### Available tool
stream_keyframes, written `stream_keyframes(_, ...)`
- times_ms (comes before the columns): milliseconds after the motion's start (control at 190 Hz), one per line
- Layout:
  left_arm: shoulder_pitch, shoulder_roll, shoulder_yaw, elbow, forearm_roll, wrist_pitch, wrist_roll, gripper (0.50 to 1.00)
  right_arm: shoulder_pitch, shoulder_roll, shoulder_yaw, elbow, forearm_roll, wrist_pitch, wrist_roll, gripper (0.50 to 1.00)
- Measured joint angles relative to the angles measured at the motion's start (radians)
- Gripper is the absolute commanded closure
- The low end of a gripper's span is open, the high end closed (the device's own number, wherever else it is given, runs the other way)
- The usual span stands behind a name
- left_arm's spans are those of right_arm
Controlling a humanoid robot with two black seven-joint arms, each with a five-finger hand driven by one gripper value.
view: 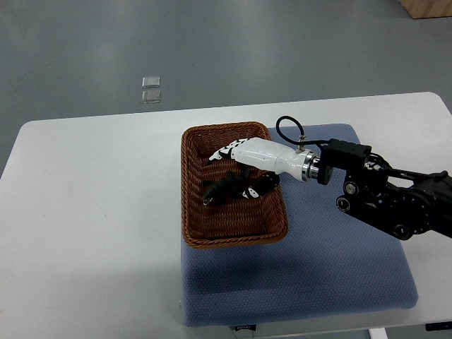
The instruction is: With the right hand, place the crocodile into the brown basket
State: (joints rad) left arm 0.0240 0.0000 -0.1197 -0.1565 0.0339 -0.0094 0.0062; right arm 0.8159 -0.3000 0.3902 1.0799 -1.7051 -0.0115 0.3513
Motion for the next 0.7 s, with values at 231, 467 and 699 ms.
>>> stream_keyframes(231,0.0,0.0,0.0,0.0,0.0,0.0,0.0,0.5,0.001,-0.003,0.036,0.0,0.003,-0.004,-0.003,0.615)
stream_keyframes(467,0.0,0.0,0.0,0.0,0.0,0.0,0.0,0.5,-0.008,-0.007,0.25,0.0,0.015,0.094,-0.009,0.615)
stream_keyframes(699,0.0,0.0,0.0,0.0,0.0,0.0,0.0,0.5,-0.078,0.023,0.599,-0.002,0.03,0.281,-0.054,0.615)
